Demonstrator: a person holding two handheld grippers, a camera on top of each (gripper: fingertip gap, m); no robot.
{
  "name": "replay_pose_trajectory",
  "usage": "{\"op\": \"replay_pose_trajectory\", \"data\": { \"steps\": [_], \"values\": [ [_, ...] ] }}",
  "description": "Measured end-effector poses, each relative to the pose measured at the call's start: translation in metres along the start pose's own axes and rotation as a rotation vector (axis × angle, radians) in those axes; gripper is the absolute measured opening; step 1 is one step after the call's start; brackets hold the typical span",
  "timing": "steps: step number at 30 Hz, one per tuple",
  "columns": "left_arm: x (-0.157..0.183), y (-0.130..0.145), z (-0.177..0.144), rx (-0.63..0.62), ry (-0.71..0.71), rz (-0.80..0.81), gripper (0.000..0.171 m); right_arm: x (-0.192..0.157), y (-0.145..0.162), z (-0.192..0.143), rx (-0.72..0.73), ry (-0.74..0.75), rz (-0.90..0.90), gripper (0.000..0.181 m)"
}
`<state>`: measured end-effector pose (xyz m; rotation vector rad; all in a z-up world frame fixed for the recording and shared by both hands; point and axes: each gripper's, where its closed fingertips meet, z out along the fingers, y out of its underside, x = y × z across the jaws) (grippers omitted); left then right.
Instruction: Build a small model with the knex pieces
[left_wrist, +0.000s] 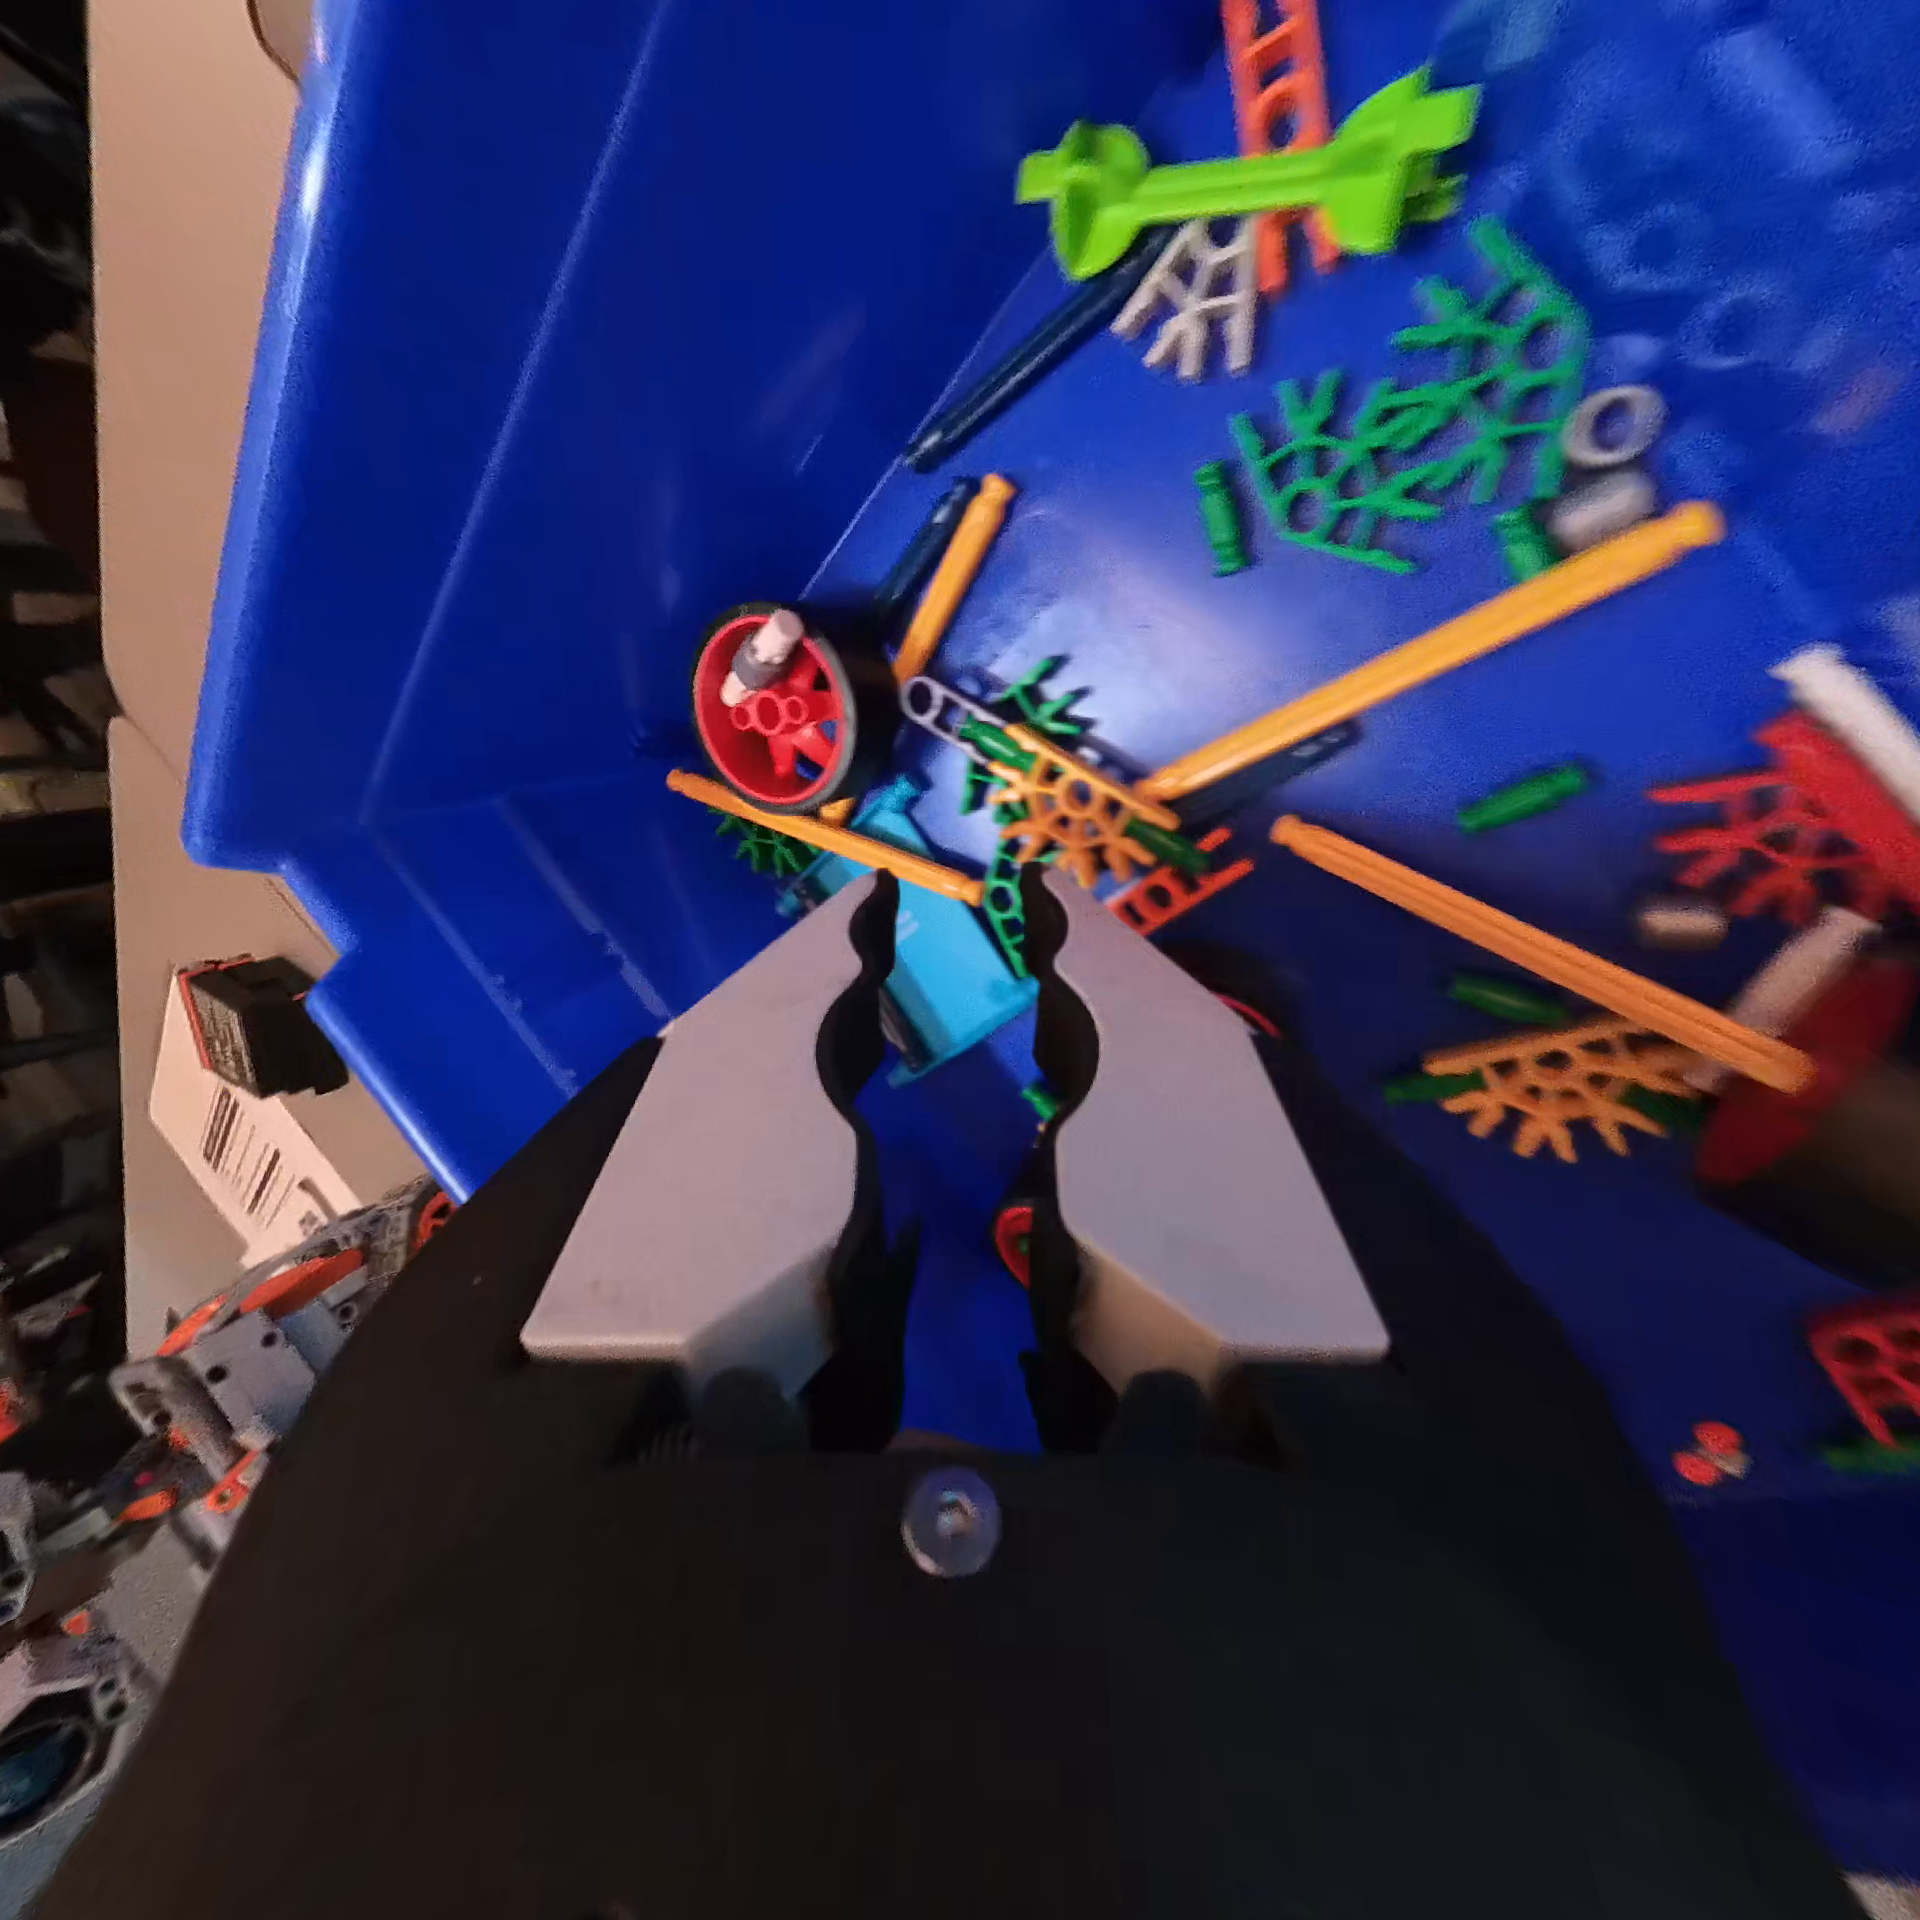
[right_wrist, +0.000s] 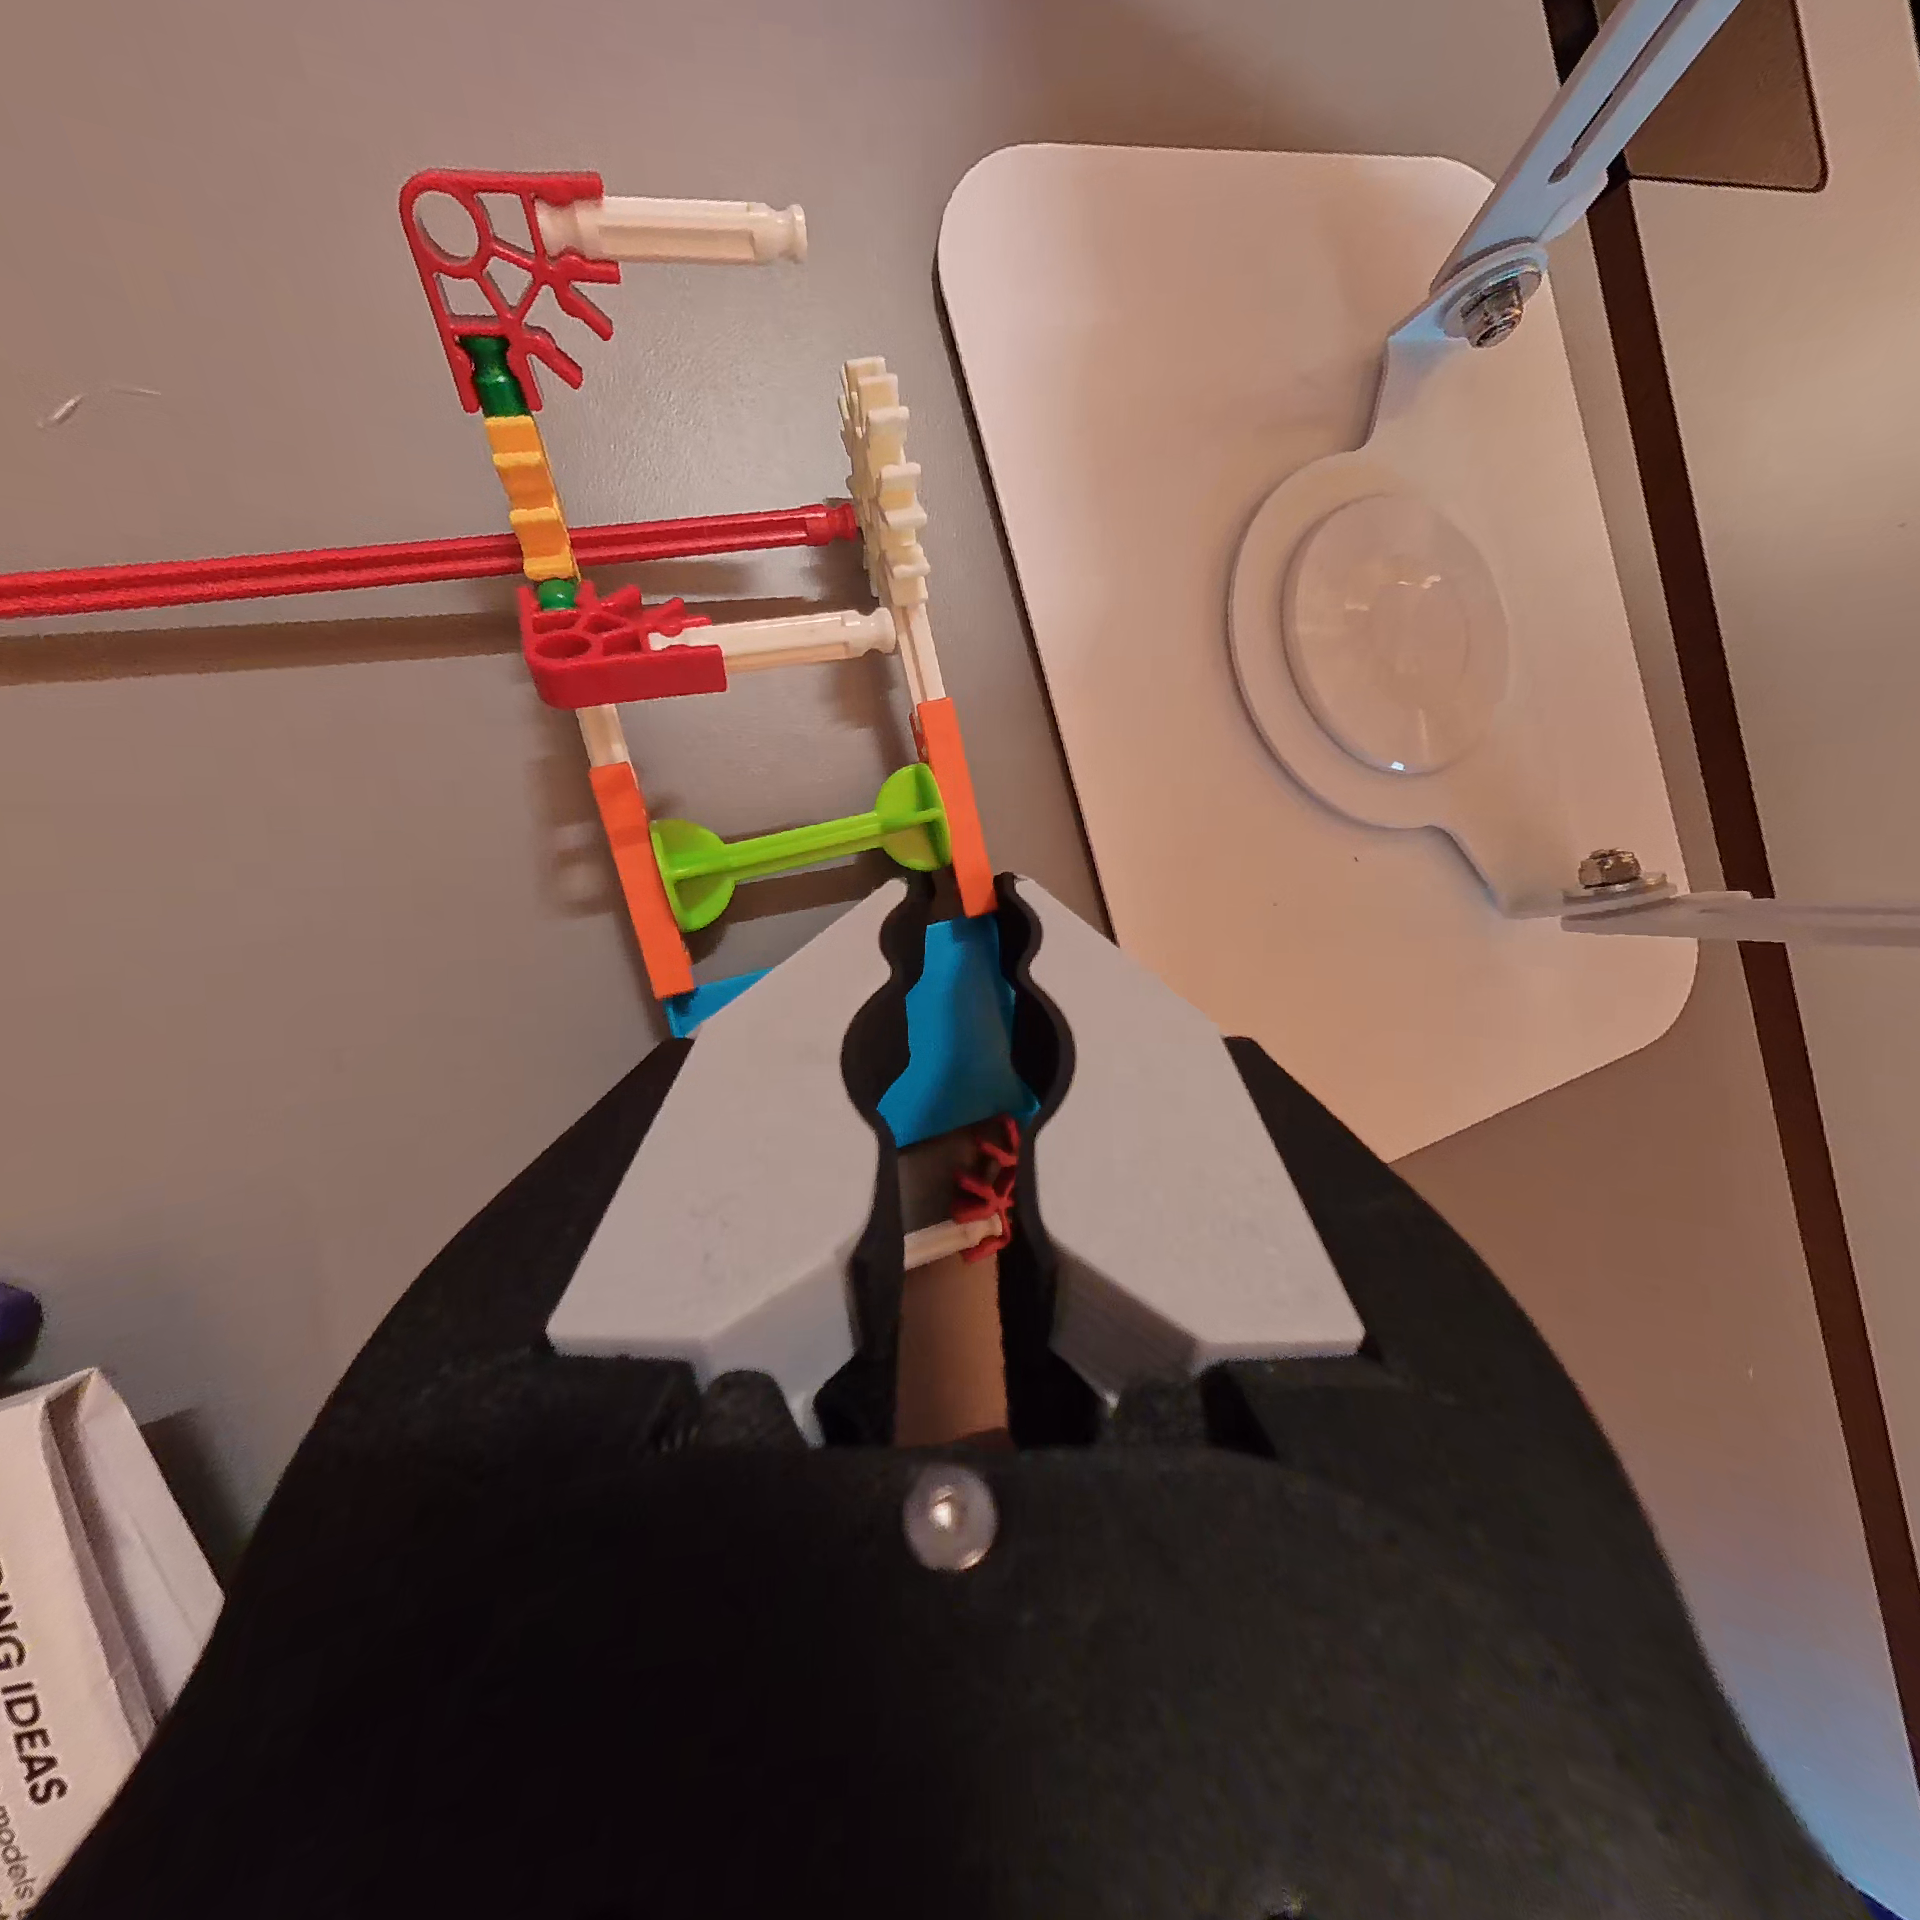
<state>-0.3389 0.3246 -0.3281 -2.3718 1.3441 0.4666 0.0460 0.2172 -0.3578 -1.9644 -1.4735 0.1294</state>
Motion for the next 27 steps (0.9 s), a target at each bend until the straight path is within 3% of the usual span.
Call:
{"op": "replay_pose_trajectory", "data": {
  "steps": [3, 4, 5, 10, 23, 27],
  "values": [
    [0.007, 0.004, 0.015, -0.06, 0.103, 0.002, 0.022, 0.0, 0.0, 0.0, 0.002, -0.002, 0.0, 0.011],
    [0.011, 0.008, 0.018, -0.092, 0.142, 0.003, 0.033, 0.0, 0.0, 0.0, 0.003, -0.002, 0.0, 0.011],
    [0.014, 0.012, 0.02, -0.124, 0.171, 0.005, 0.03, 0.0, 0.0, 0.0, 0.004, -0.002, 0.0, 0.011],
    [0.017, 0.022, 0.016, -0.202, 0.243, 0.03, 0.043, 0.0, 0.0, 0.0, 0.003, -0.001, -0.004, 0.011],
    [0.016, 0.021, 0.02, -0.216, 0.284, 0.062, 0.02, 0.0, 0.0, 0.0, -0.003, 0.011, -0.017, 0.011],
    [0.022, 0.021, 0.017, -0.223, 0.337, 0.033, 0.024, 0.0, 0.0, 0.0, -0.003, 0.011, -0.019, 0.011]
  ]
}}
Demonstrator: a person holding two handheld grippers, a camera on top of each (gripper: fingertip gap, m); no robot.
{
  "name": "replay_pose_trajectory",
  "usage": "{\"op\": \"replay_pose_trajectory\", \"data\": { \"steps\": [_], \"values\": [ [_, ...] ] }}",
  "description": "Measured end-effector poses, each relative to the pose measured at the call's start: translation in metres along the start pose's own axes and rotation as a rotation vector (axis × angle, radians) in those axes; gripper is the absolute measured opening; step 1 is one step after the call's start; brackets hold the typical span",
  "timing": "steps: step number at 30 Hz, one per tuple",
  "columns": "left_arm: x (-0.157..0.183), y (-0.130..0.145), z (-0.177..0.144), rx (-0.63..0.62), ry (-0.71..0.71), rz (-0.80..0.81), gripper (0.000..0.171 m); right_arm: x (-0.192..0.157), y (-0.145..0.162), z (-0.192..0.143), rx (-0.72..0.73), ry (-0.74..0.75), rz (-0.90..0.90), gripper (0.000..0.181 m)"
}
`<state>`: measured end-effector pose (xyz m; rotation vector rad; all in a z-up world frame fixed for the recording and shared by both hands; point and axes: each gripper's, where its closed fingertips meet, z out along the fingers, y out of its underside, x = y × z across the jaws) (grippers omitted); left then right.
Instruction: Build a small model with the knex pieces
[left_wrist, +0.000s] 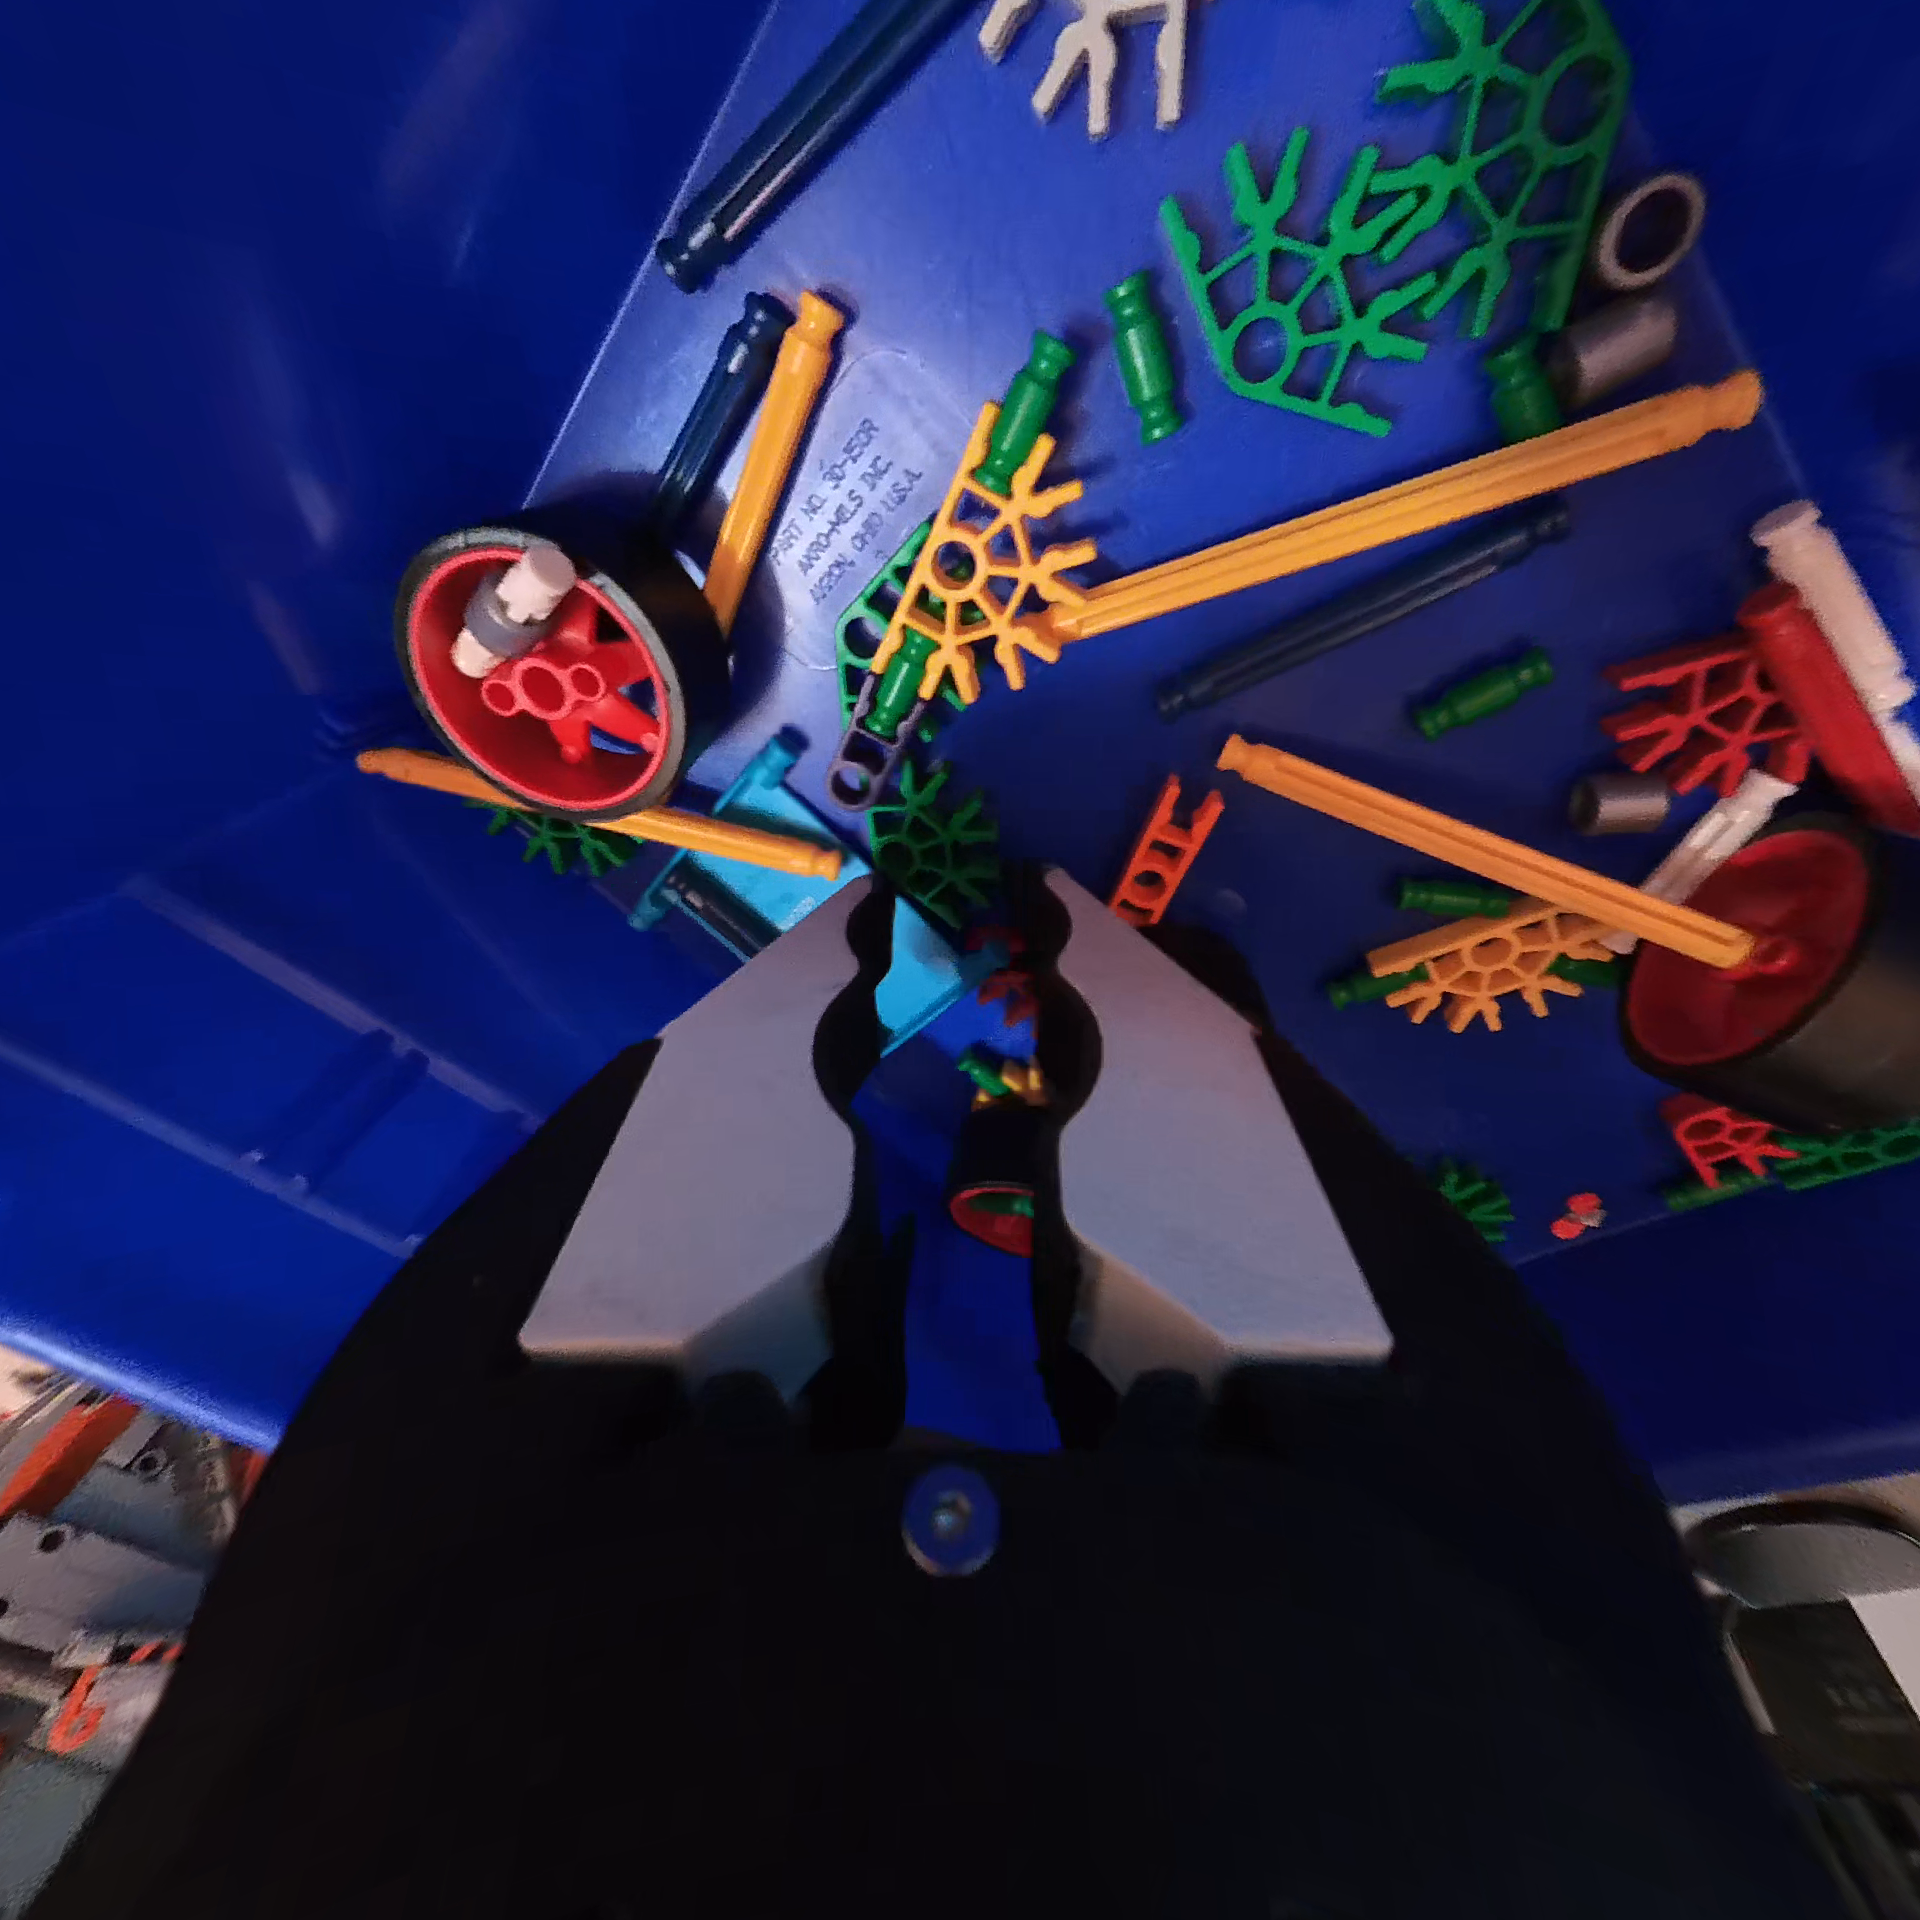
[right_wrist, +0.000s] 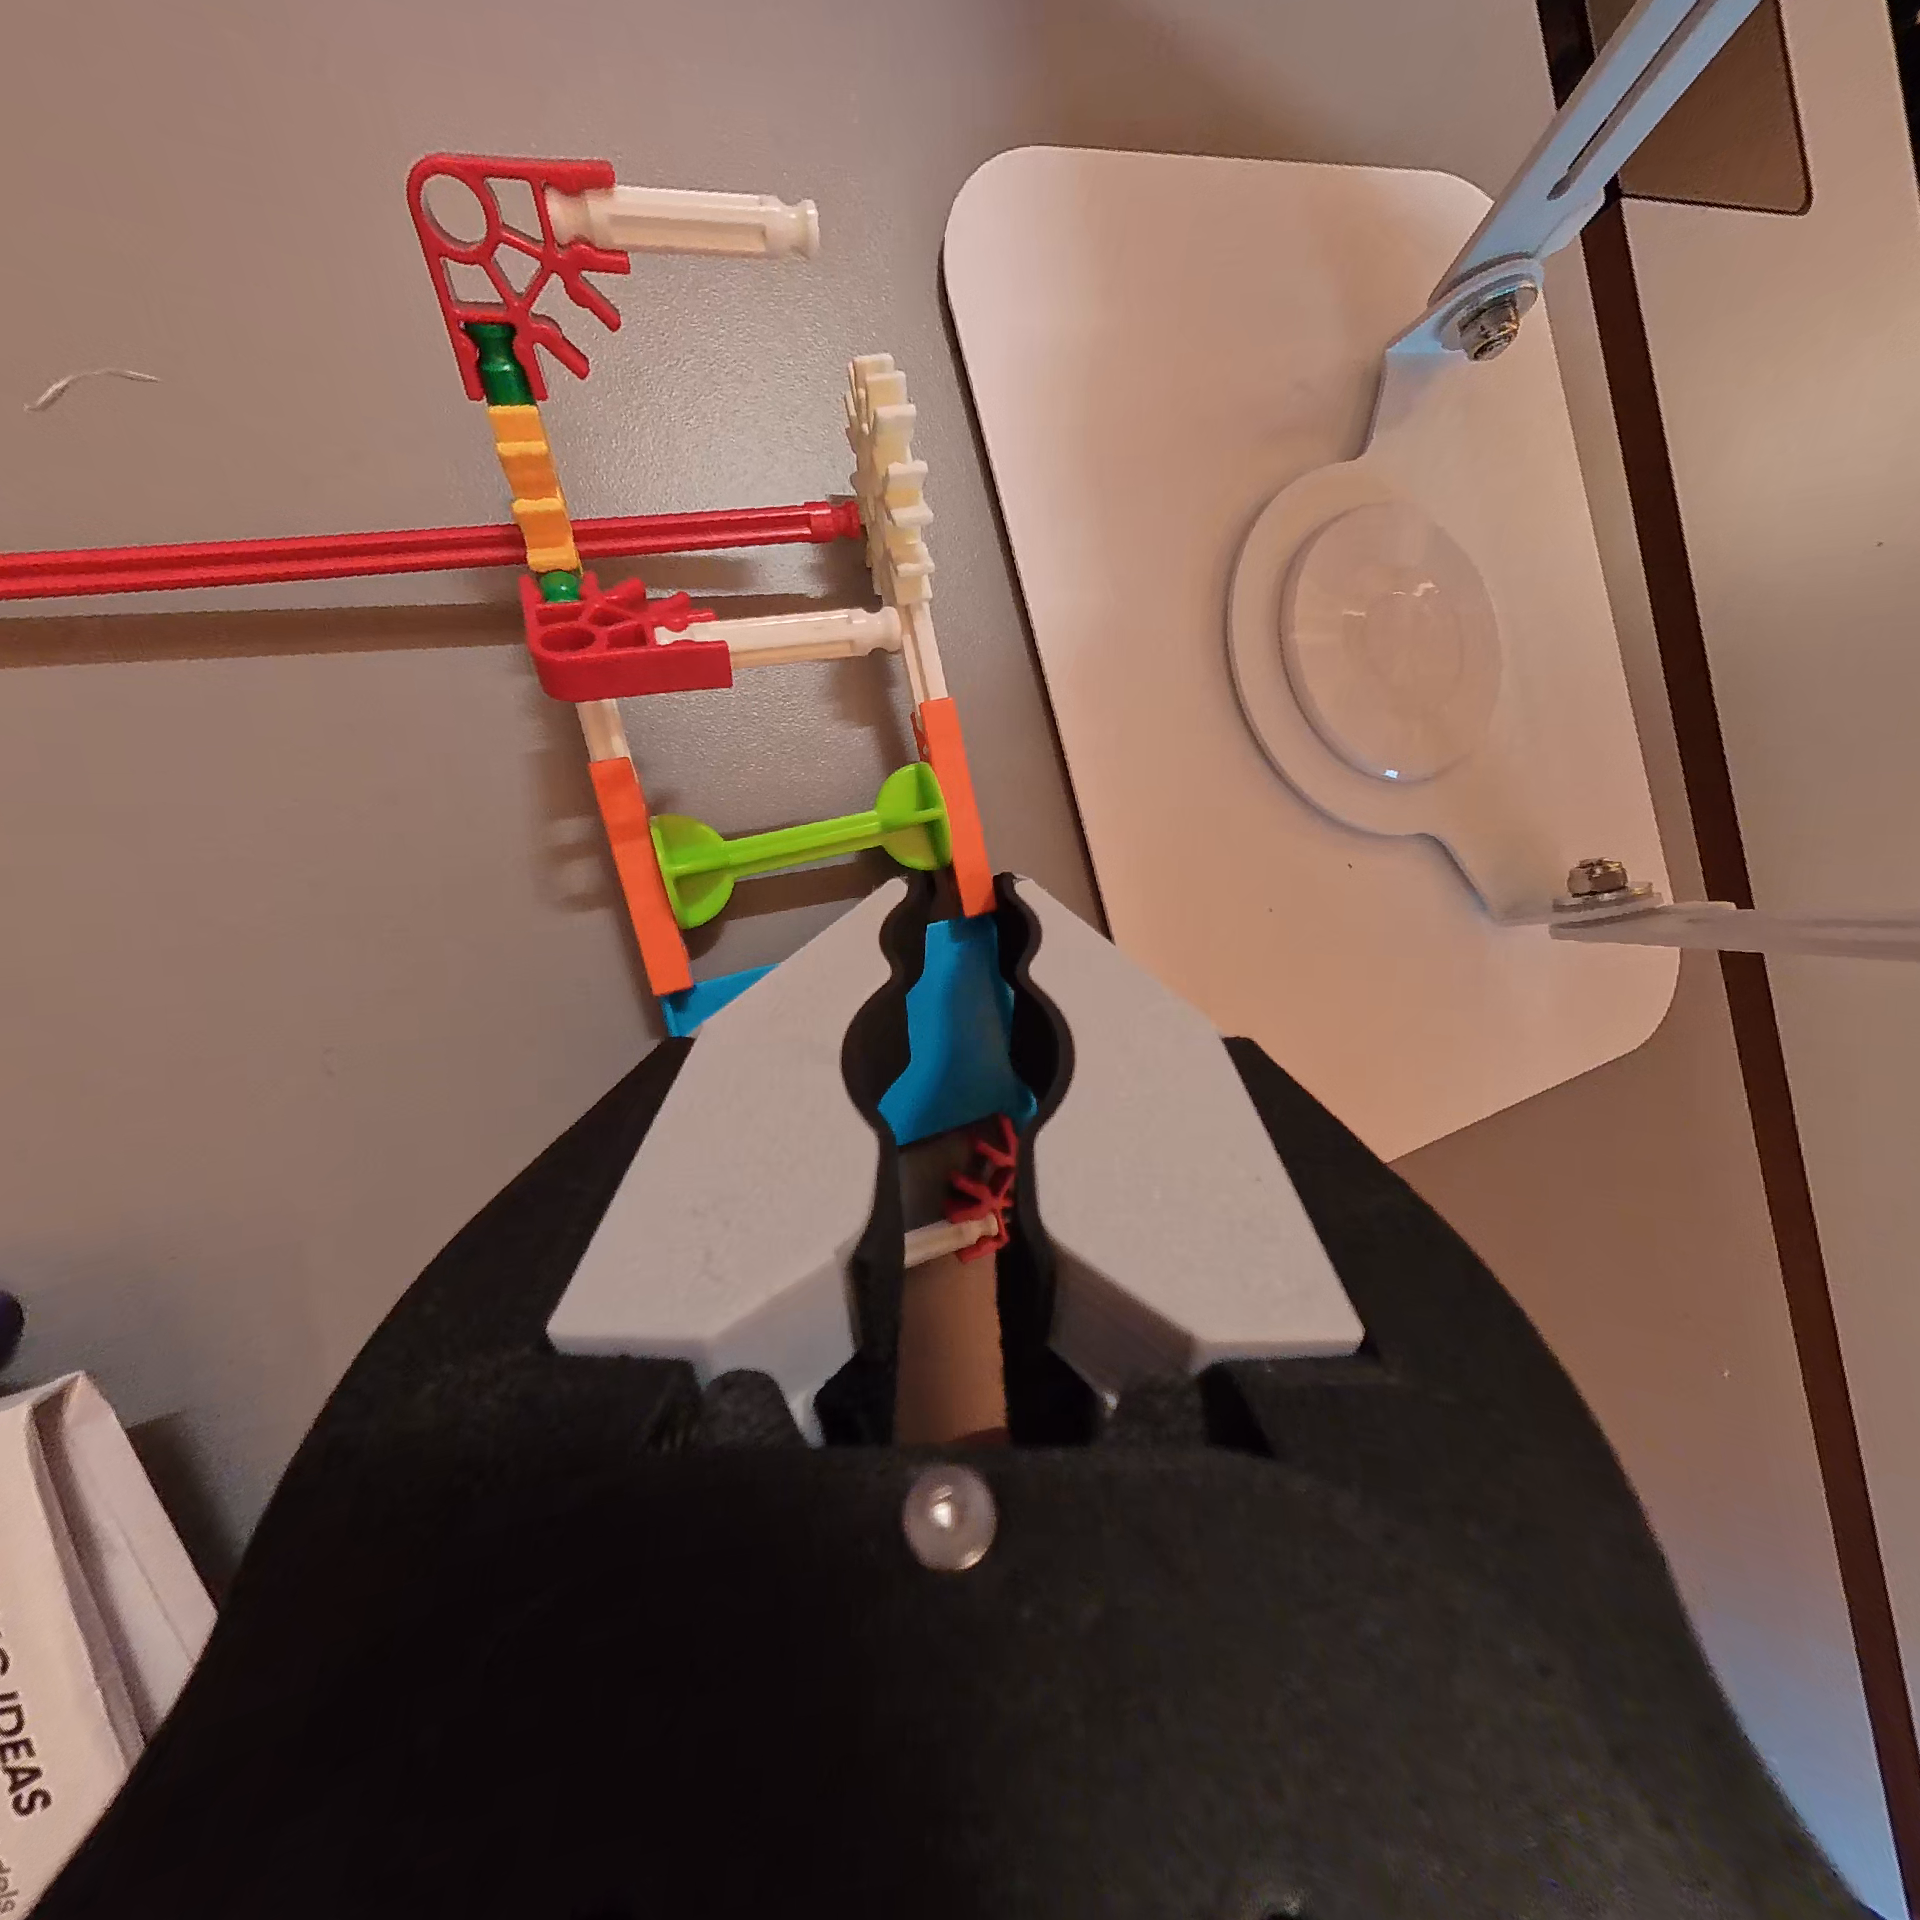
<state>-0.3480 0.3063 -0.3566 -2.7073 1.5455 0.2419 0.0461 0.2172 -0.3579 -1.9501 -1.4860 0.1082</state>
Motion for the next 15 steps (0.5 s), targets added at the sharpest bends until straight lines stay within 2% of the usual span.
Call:
{"op": "replay_pose_trajectory", "data": {
  "steps": [2, 9, 15],
  "values": [
    [0.008, -0.003, 0.0, 0.019, 0.043, 0.013, 0.017, 0.0, 0.0, 0.0, 0.0, 0.0, -0.001, 0.011],
    [0.013, -0.005, -0.001, 0.051, 0.027, 0.053, 0.011, 0.0, 0.0, 0.0, -0.004, 0.003, -0.008, 0.011],
    [0.009, -0.005, -0.012, 0.089, -0.105, 0.097, 0.009, 0.001, 0.001, -0.001, -0.01, 0.004, -0.015, 0.011]
  ]
}}
